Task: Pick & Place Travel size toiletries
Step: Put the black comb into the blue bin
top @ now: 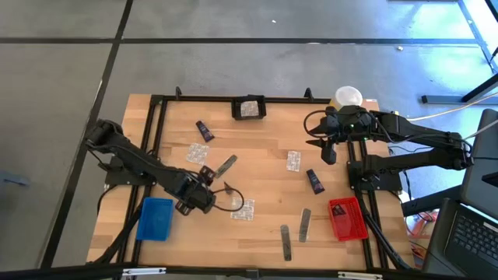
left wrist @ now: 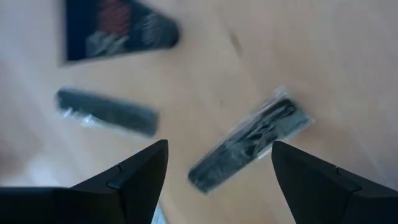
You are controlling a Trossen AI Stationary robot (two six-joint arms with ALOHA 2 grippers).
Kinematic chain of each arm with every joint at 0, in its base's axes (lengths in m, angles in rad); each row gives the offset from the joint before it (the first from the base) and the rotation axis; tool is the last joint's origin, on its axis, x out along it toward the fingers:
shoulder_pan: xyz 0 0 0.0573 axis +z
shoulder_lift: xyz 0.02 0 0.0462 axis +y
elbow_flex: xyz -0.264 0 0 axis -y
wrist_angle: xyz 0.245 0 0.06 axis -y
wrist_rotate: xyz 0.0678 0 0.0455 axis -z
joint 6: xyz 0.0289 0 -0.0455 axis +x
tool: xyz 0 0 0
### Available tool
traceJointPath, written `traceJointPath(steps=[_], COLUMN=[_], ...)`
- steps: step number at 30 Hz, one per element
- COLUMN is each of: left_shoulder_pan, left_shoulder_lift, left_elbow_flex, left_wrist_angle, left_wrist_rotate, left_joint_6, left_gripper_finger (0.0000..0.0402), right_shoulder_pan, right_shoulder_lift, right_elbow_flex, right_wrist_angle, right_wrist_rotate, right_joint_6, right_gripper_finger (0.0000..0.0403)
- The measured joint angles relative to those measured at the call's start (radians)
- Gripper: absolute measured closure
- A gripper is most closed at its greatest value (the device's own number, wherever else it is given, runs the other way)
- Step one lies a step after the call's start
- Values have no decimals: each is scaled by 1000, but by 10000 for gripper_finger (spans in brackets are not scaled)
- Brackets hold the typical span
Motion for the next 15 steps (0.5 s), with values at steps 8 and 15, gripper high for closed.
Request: traceJointPath(steps=[8,15], left_shoulder_pan=[-10,-46], left_shoulder_lift=[110,192], left_elbow_flex=[0,0], left_wrist_angle=[37,37], left_wrist_rotate=[118,149], left_joint_6=[71,150], left_gripper_finger=[121,121], right_shoulder_pan=[0,0], right_shoulder_lift=[0,0], right_elbow_flex=[0,0], right_wrist_angle=[0,0], right_wrist_rotate=[0,0], right_joint_6=[0,0], right_gripper_finger=[257,266])
